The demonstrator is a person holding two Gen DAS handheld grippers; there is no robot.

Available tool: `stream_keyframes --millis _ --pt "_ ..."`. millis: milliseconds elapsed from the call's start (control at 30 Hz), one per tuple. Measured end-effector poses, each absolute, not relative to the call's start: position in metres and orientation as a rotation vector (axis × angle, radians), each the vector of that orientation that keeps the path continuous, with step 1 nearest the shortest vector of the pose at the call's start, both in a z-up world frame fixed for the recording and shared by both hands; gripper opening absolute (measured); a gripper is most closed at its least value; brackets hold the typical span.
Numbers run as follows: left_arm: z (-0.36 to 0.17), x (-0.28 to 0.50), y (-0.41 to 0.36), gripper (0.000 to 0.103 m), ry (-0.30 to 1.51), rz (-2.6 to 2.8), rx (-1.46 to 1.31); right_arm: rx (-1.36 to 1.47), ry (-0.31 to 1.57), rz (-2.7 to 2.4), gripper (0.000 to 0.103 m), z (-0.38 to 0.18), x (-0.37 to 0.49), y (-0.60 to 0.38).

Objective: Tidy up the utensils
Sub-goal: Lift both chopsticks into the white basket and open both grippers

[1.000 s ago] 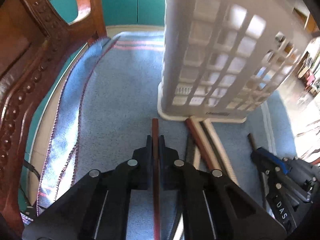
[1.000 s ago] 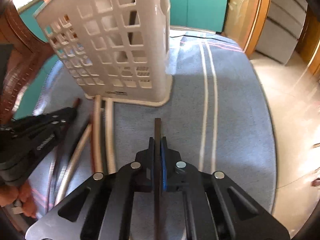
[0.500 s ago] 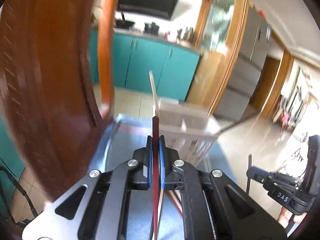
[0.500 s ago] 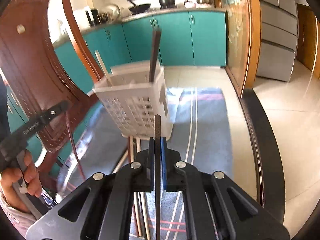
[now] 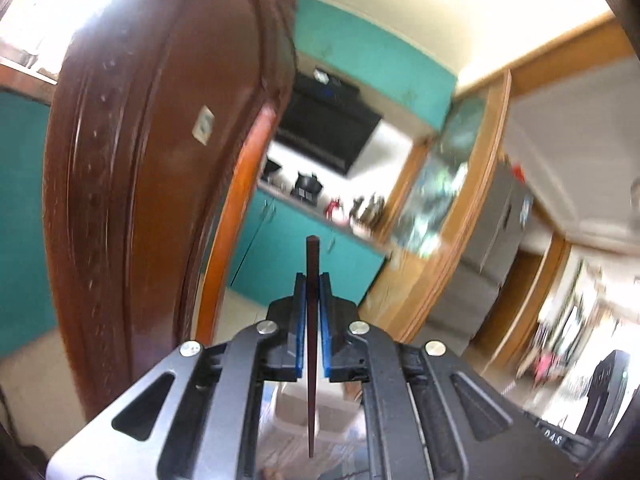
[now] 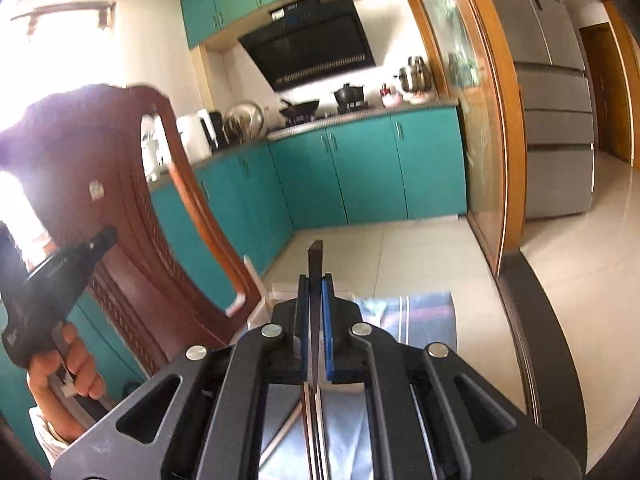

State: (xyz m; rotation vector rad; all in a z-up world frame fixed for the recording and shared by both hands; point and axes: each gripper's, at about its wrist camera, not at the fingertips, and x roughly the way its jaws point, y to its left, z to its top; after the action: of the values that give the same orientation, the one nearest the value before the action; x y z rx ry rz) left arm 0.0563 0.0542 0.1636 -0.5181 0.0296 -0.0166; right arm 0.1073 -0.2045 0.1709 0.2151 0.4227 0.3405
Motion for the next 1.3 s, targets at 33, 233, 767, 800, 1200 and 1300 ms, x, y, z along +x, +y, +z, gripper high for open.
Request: stream_keyframes --millis 33,233,767,800,1200,1300 --pt "0.164 0.057 0.057 0.007 0.012 -0.003 -0.538 0.223 0.411 0.348 0.007 0.176 0.11 -0.205" --pt "0.144 0.077 0.05 0.007 -0.078 0.092 -0.525 0.27 0.265 0.335 0.007 0.201 0.116 -0.202" --pt "0.091 0.124 0.035 0.008 0.163 0.091 -0.436 0.126 0.35 0.241 0.007 0.127 0.15 -0.164" --pt "0.09 0.124 0.035 0.008 0.167 0.087 -0.435 0.122 0.346 0.234 0.009 0.128 0.147 -0.165" --pt "0.083 0.105 0.045 0.031 0.193 0.092 -0.421 0.171 0.277 0.246 0.02 0.124 0.068 -0.202" --pt "0.071 0.109 0.05 0.037 0.284 0.121 -0.406 0.171 0.401 0.226 0.02 0.082 0.07 -0.202"
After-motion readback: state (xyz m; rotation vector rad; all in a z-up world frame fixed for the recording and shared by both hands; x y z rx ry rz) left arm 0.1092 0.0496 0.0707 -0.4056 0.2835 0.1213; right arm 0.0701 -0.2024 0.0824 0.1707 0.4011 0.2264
